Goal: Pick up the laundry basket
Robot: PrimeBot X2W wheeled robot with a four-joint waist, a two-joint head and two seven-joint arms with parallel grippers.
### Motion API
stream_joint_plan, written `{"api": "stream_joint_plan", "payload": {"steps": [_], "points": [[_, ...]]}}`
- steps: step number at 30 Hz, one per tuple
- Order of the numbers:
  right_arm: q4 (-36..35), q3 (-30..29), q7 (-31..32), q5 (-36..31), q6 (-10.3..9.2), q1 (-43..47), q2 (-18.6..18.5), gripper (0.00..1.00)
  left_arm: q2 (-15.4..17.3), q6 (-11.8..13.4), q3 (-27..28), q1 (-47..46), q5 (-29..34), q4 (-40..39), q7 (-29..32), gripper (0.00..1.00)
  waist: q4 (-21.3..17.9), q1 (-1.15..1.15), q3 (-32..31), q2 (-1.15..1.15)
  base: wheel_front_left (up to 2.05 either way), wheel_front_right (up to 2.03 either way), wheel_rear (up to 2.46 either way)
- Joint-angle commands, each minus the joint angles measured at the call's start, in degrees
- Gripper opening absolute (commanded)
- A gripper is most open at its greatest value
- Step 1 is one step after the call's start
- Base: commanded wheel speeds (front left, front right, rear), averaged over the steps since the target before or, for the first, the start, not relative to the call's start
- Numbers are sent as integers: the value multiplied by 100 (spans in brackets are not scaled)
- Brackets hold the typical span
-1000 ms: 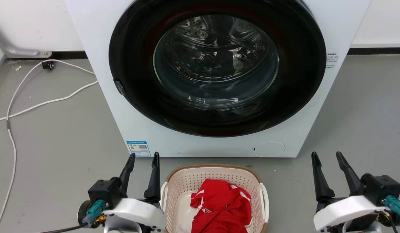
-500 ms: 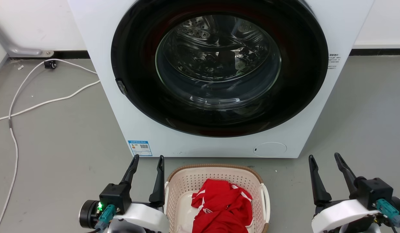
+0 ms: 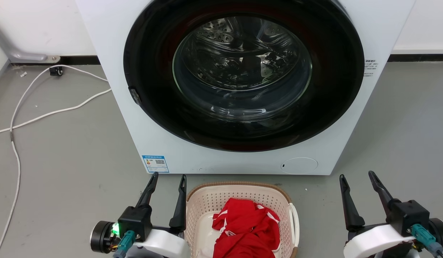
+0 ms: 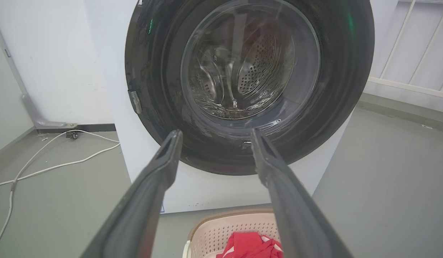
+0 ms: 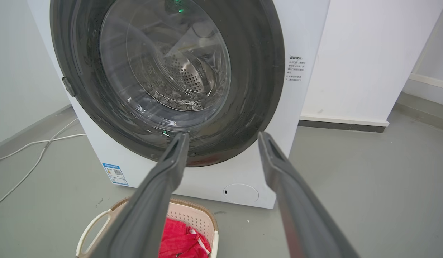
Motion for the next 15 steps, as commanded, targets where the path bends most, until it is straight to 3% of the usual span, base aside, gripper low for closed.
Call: {"api": "stream_joint_plan", "payload": {"steps": [1, 15], "points": [[-21, 14, -39, -119, -2, 52, 14, 100, -1, 21, -17, 57, 98, 9, -46, 100, -2, 0, 4, 0, 0, 0, 0], [60, -6, -35, 26, -2, -26, 13, 100, 0, 12, 15, 17, -66, 78, -39, 100, -9, 0, 37, 0, 0, 0, 0]]}}
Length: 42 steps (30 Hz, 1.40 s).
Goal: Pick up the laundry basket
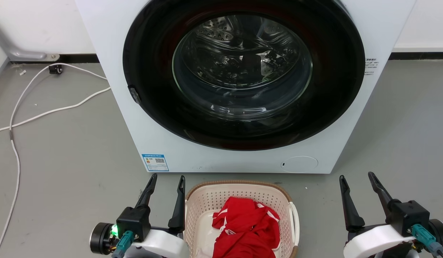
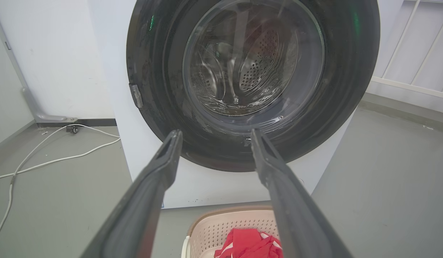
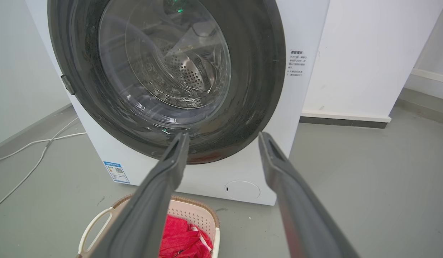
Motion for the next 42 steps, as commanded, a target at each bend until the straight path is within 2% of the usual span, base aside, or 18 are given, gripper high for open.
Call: {"api": "stream_joint_plan", "payload": {"steps": [1, 14, 15, 28, 42], "points": [[8, -6, -16, -8, -2, -27, 12, 100, 1, -6, 6, 12, -27, 7, -15, 100, 4, 0, 8, 0, 0, 0, 0], [61, -14, 25, 68, -2, -162, 12, 100, 1, 23, 6, -211, 78, 19, -15, 100, 8, 0, 426, 0, 0, 0, 0], [145, -32, 53, 91, -2, -290, 12, 100, 0, -32, 31, -370, 65, 188, -15, 100, -15, 0, 714, 0, 0, 0, 0], [1056, 105, 93, 173, -2, -1137, 10, 100, 1, -238, 202, -1550, -371, 2176, -14, 100, -204, 0, 2224, 0, 0, 0, 0], [2952, 439, -13, 411, -2, -2532, 9, 100, 195, -537, 405, -3150, -770, 4170, 74, 100, -390, 0, 3544, 0, 0, 0, 0]]}}
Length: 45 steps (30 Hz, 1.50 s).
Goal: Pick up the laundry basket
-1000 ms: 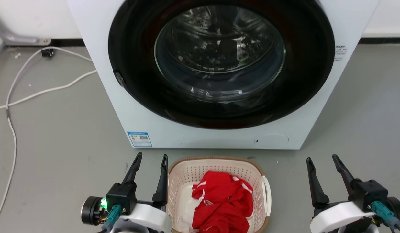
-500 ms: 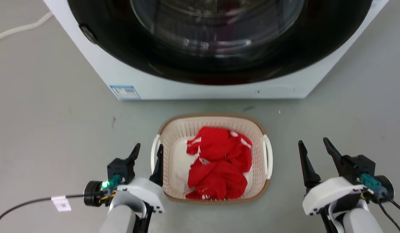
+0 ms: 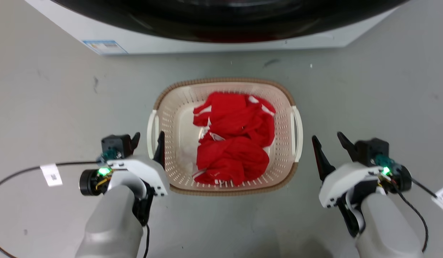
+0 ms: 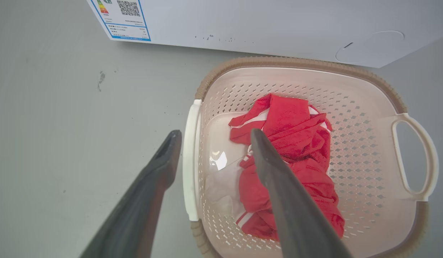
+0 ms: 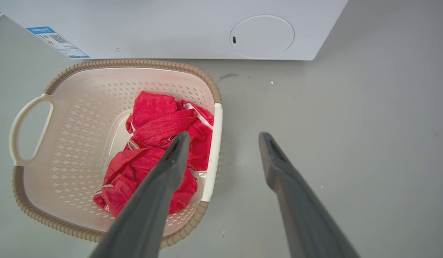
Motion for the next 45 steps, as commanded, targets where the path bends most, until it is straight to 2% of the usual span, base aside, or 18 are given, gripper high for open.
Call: {"api": "stream_joint_plan", "payload": {"steps": [1, 9, 15, 16, 19, 25, 26, 27, 28, 29, 38, 45], "points": [[106, 45, -33, 35, -2, -178, 6, 100, 9, -25, 28, -121, -65, 91, 8, 100, -88, -1, 309, 0, 0, 0, 0], [1385, 658, -170, 522, -2, -1214, 5, 100, 163, -117, 3, -869, -250, 1036, 124, 100, -240, -1, 874, 0, 0, 0, 0], [2131, 1168, -230, 962, -2, -1839, 6, 100, 225, -147, -46, -1279, -385, 1465, 113, 100, -298, -1, 1174, 0, 0, 0, 0], [2354, 1492, -285, 1153, -2, -2086, 6, 100, 265, -152, -126, -1449, -380, 1617, 122, 100, -332, -1, 1281, 0, 0, 0, 0], [2634, 1934, -289, 1517, -3, -2398, 4, 100, 290, -162, -235, -1661, -432, 1820, 214, 100, -374, -1, 1404, 0, 0, 0, 0], [2947, 2286, -250, 1867, -3, -2710, 5, 100, 262, -167, -370, -1880, -473, 1934, 299, 100, -358, -1, 1489, 0, 0, 0, 0], [3007, 2322, -194, 1934, -3, -2734, 5, 100, 250, -167, -392, -1900, -493, 1947, 323, 91, -346, -1, 1493, 0, 0, 0, 0], [3061, 2379, -147, 1988, -2, -2771, 5, 48, 240, -167, -416, -1924, -517, 1962, 339, 43, -332, -1, 1495, 0, 0, 0, 0], [3094, 2427, -124, 2046, -2, -2811, 5, 9, 211, -168, -437, -1939, -567, 1971, 385, 0, -321, -1, 1494, 0, 0, 0, 0], [3126, 2474, -116, 2087, -2, -2843, 5, 0, 167, -169, -483, -1951, -580, 1972, 429, 0, -308, -1, 1488, 0, 0, 0, 0], [3328, 2875, -64, 2403, 11, -2946, 56, 0, 51, -175, -900, -1894, -882, 1899, 636, 0, -241, -1, 1361, 0, 0, 0, 0], [3490, 3091, -1, 2634, 14, -2788, 68, 0, -39, -196, -1233, -1745, -1157, 1908, 978, 0, -184, -1, 921, 0, 0, 0, 0]]}}
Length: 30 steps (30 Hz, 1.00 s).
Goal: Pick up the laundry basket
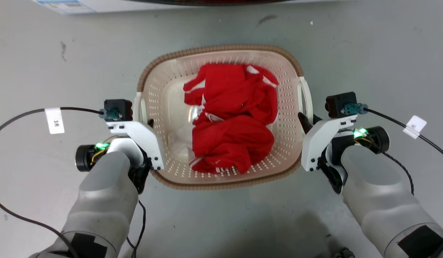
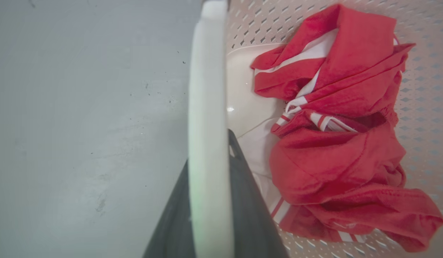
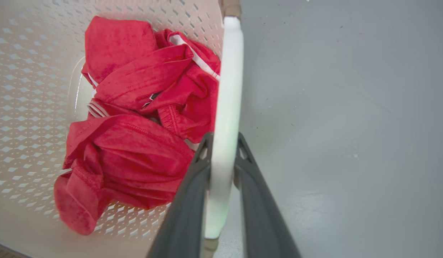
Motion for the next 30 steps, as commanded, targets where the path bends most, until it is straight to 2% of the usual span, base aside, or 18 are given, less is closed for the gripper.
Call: {"api": "stream_joint_plan", "payload": {"steps": [1, 10, 17, 30], "points": [[-19, 97, 43, 38, 38, 87, 147, 0, -215, -73, -101, 45, -53, -52, 92, 0, 43, 0, -257, 0, 0, 0, 0], [2, 270, 493, 454, 52, 271, 80, 0, -298, -79, -492, 286, -494, -122, 684, 0, 116, 0, -1372, 0, 0, 0, 0], [-112, 414, 1037, 825, 53, 347, -57, 0, -224, -79, -735, 427, -823, -188, 1024, 0, 169, 0, -2145, 0, 0, 0, 0], [-246, 696, 2599, 1537, 52, 517, -210, 0, 0, -79, -1151, 655, -1423, -365, 1753, 0, 231, 0, -3195, 0, 0, 0, 0]]}}
